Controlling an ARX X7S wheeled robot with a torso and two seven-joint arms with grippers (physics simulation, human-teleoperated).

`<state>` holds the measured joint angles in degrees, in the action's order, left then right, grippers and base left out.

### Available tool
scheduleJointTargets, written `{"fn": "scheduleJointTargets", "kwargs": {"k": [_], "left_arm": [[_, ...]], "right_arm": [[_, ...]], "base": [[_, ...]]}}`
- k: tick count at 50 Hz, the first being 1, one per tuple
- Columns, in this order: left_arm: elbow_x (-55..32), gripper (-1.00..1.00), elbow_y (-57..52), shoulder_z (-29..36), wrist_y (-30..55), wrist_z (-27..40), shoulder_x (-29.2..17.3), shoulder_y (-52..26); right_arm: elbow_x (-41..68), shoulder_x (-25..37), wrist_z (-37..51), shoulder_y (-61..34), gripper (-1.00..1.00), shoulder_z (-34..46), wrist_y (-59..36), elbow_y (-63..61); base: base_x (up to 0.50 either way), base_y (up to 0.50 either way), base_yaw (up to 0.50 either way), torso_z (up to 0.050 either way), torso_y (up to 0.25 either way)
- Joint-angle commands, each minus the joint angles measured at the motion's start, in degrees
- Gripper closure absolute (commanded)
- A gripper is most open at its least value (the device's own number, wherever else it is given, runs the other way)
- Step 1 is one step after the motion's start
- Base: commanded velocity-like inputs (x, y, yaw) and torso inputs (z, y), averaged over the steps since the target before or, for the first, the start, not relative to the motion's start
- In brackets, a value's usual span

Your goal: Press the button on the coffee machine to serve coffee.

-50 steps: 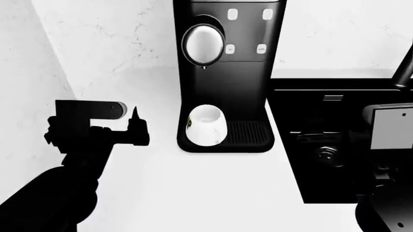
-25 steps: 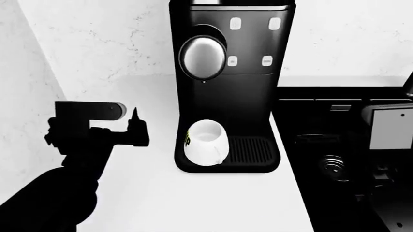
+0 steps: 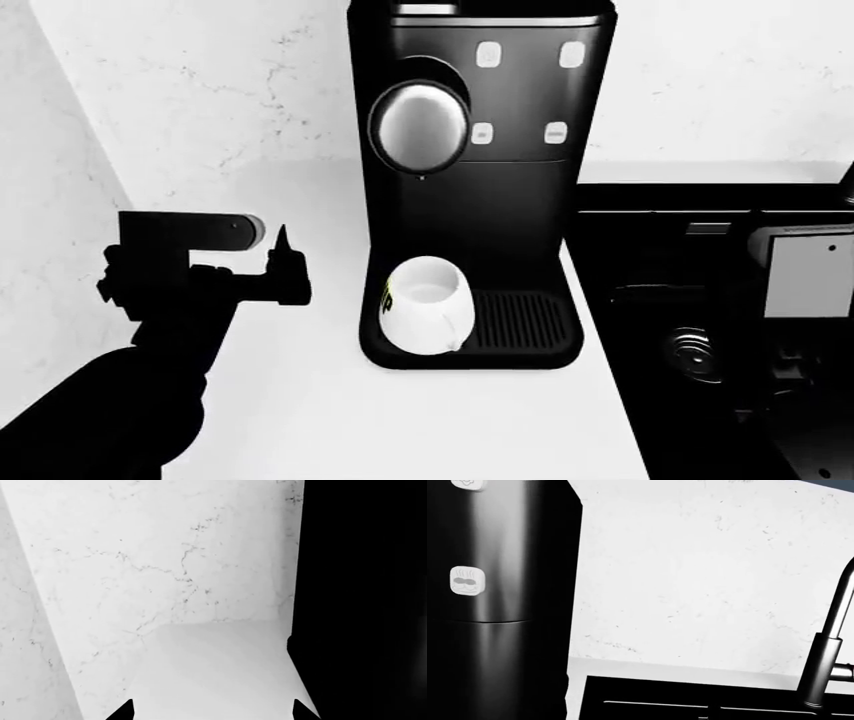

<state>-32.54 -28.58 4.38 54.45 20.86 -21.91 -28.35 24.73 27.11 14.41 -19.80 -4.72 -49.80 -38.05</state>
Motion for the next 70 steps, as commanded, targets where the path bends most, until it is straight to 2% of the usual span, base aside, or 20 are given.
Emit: {"fn": "scheduleJointTargets", "kwargs": {"k": [1,11,23,34,46,70], "left_arm": [[-0.13,-1.00,0.09,-0.02,-0.35,-0.01,-0.28,0.25],[-0.16,-1.00,0.34,0.21,-0.38,0.12,-0.38,0.03],[-0.36,-1.00,0.53,0.07,-0.58,0.36,-0.41,0.23],[-0.27,-1.00,1.28,0.34,-1.27,0.11,-0.54,0.59],[-0.25,-1.00,1.89,0.91,-1.39,-0.05,-0.73,0.22],[-0.90,-1.00,1.52,0.53,-1.74,0.27,-1.01,1.13]], "right_arm": [[0.02,-0.04,0.12,0.40,-1.00,0.14,0.39,0.25],[0.53,0.22,0.39,-0.47,-1.00,0.16,-0.49,-0.63],[0.36,2.79,-3.69,-12.25,-1.00,13.96,-6.48,-3.26],[0.63,4.12,-5.62,-15.88,-1.00,20.22,-8.58,-7.77],[1.77,5.35,-8.83,-16.20,-1.00,22.55,-6.59,-9.46],[3.31,3.12,-10.81,-19.84,-1.00,22.59,-4.59,-5.40]], "base": [[0.09,0.00,0.00,0.000,0.000],[0.01,0.00,0.00,0.000,0.000],[0.00,0.00,0.00,0.000,0.000],[0.00,0.00,0.00,0.000,0.000],[0.00,0.00,0.00,0.000,0.000],[0.00,0.00,0.00,0.000,0.000]]}}
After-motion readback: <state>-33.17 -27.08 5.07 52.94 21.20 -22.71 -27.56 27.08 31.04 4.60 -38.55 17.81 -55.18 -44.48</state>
